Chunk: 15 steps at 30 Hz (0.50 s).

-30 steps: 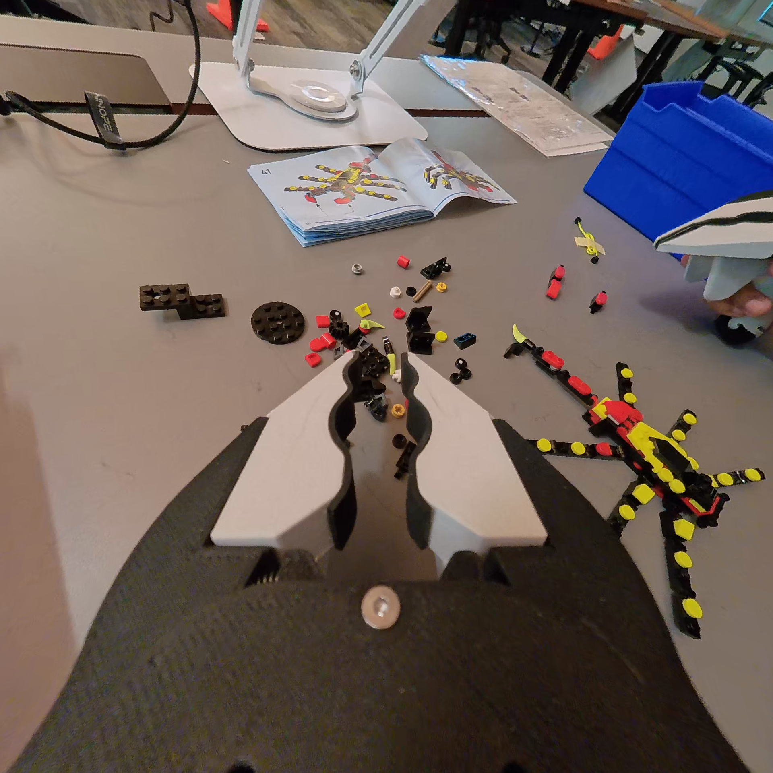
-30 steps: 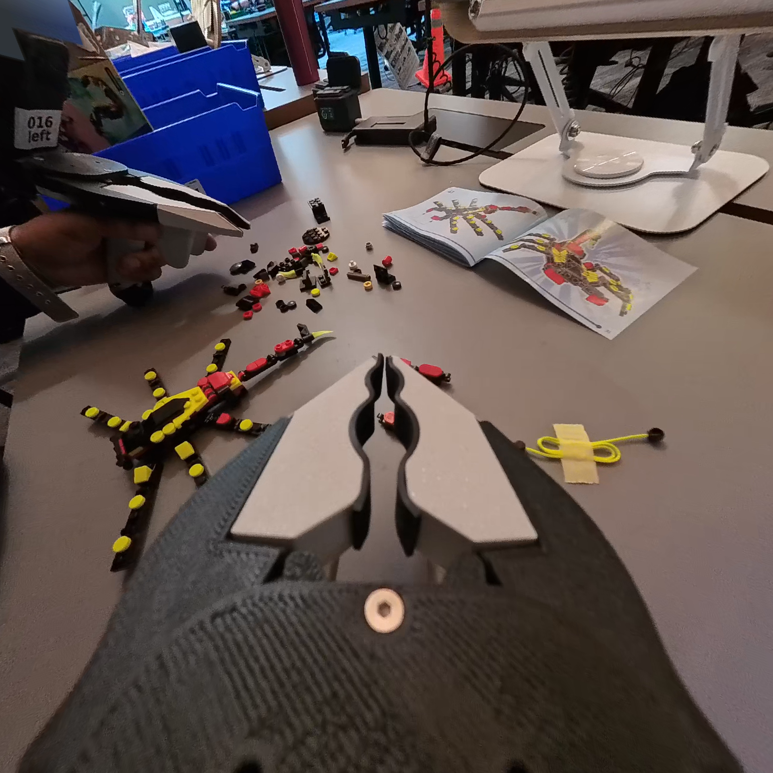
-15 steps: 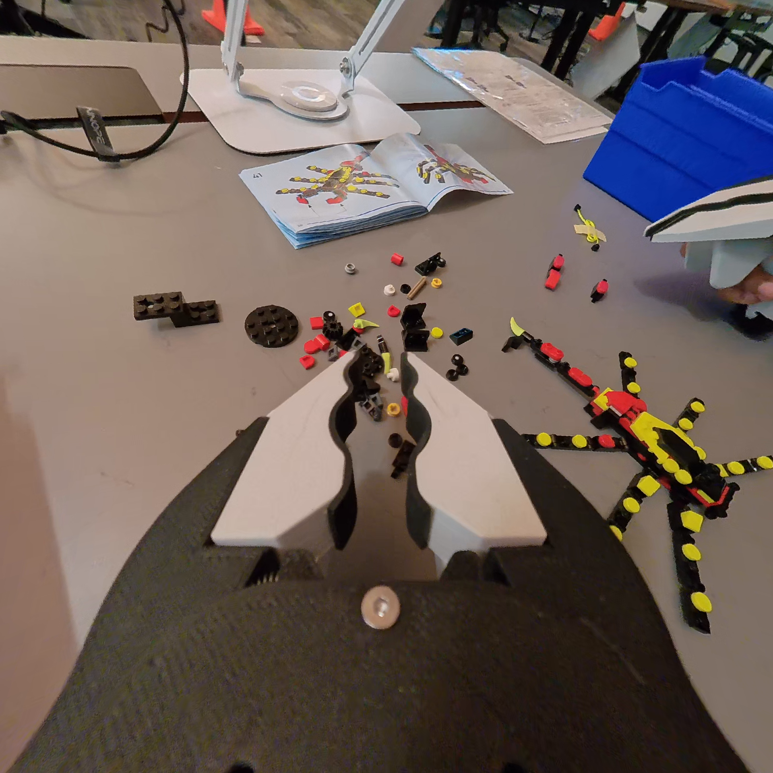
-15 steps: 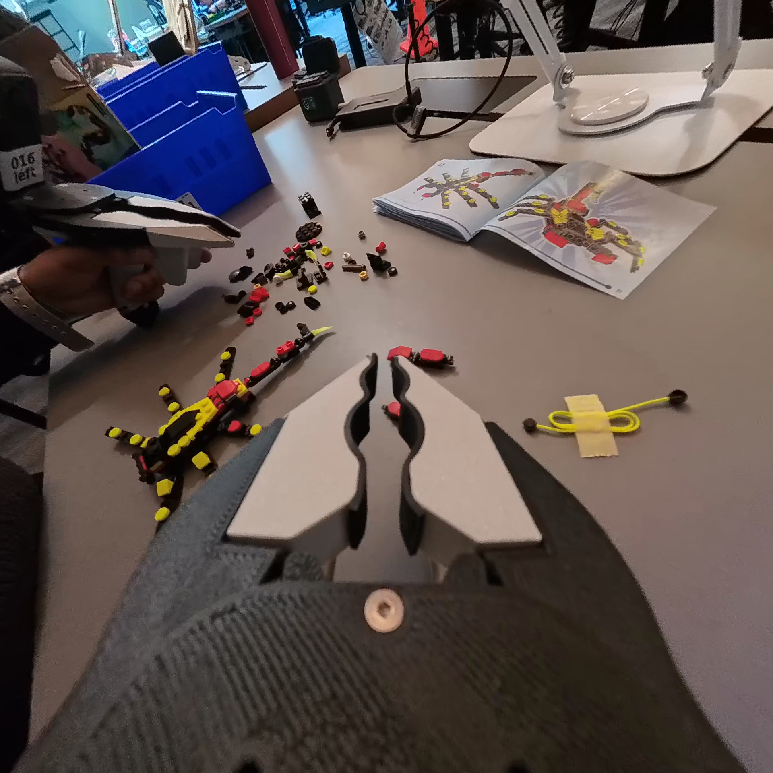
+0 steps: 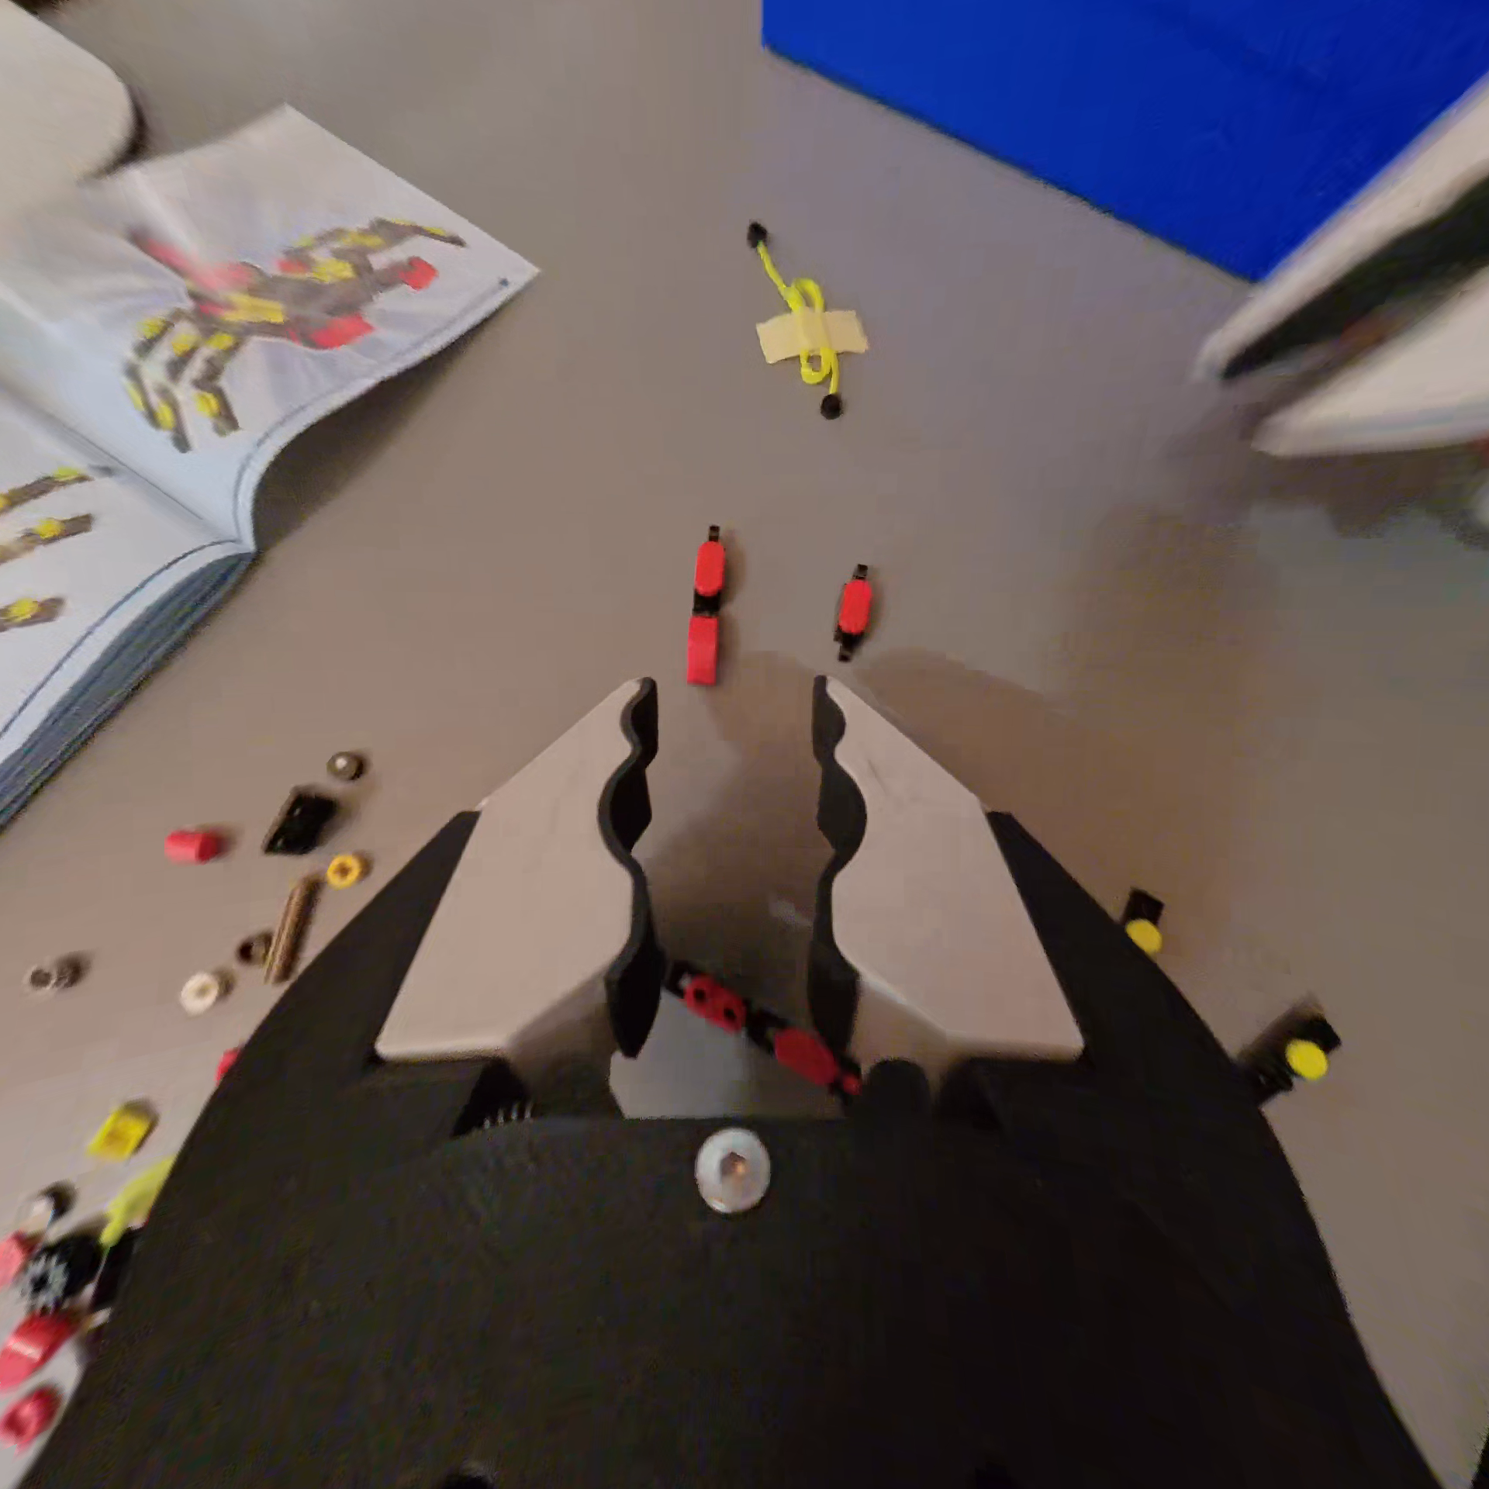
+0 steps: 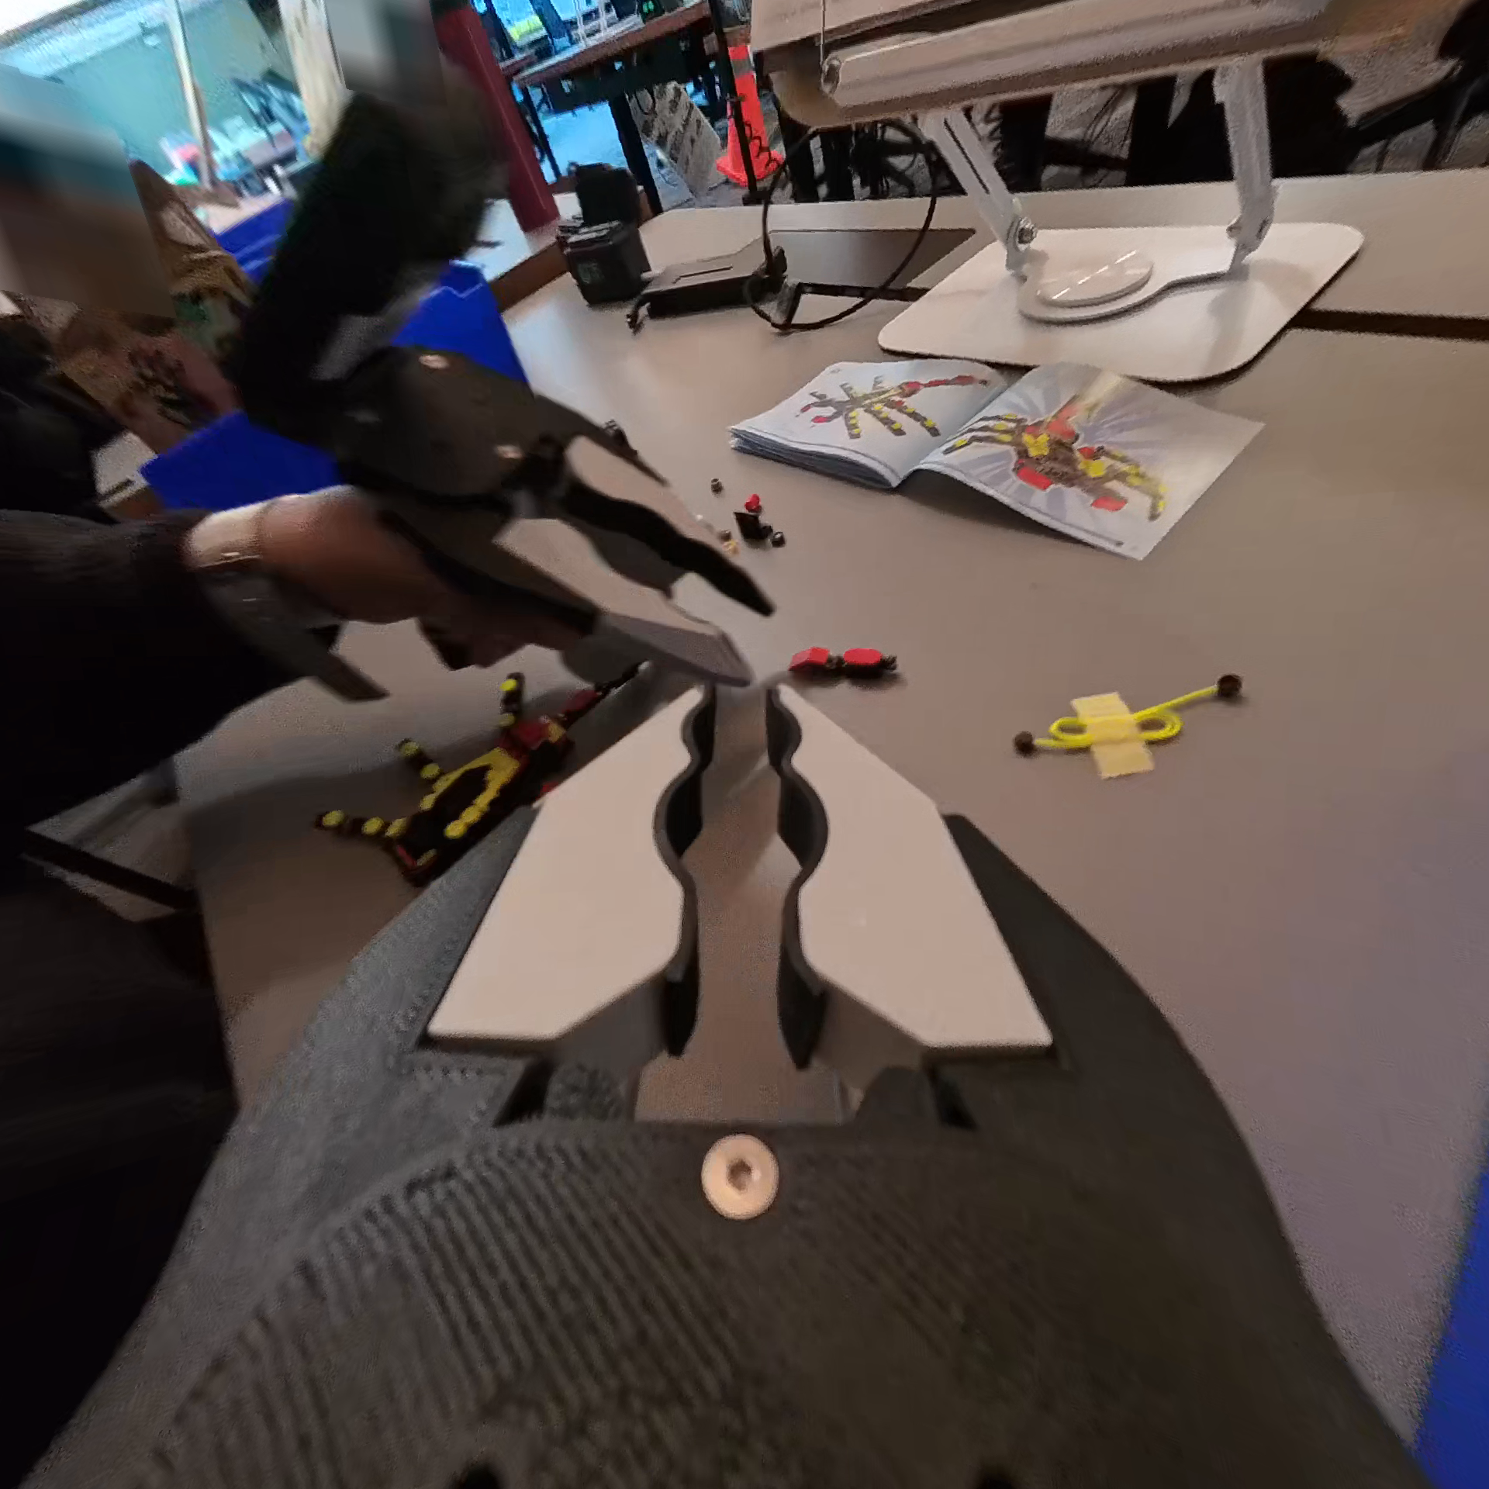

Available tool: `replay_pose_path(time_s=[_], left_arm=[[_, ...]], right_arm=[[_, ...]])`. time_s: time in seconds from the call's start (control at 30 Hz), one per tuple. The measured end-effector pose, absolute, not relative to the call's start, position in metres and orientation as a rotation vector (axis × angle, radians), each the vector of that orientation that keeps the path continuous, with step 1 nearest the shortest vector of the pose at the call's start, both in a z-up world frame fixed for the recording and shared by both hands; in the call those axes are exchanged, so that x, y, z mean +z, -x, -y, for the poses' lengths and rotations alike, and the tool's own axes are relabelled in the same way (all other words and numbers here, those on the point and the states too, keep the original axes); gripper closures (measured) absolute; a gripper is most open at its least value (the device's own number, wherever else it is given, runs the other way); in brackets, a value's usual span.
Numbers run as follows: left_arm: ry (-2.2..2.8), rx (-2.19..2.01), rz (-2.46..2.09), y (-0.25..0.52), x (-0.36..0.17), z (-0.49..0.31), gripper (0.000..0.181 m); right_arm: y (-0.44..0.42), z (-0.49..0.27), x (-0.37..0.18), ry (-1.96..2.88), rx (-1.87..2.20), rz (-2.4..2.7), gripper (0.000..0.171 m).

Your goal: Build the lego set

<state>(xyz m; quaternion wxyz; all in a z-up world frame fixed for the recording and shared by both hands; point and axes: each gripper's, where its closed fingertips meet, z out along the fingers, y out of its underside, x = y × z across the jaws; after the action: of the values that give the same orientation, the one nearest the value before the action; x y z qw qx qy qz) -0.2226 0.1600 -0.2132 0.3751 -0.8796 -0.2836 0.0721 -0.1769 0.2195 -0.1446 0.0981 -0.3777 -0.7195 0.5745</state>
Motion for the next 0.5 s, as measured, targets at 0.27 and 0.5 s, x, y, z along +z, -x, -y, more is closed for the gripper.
replay_pose_path(time_s=[0.27,0.5], left_arm=[[2.326,0.196,0.789,0.245,-0.235,-0.168,0.167],[2.119,-0.044,0.917,0.244,-0.216,-0.174,0.177]], right_arm=[[0.169,-0.221,-0.143,1.119,1.756,2.147,0.159],[0.165,-0.218,-0.133,1.109,1.831,2.128,0.158]])
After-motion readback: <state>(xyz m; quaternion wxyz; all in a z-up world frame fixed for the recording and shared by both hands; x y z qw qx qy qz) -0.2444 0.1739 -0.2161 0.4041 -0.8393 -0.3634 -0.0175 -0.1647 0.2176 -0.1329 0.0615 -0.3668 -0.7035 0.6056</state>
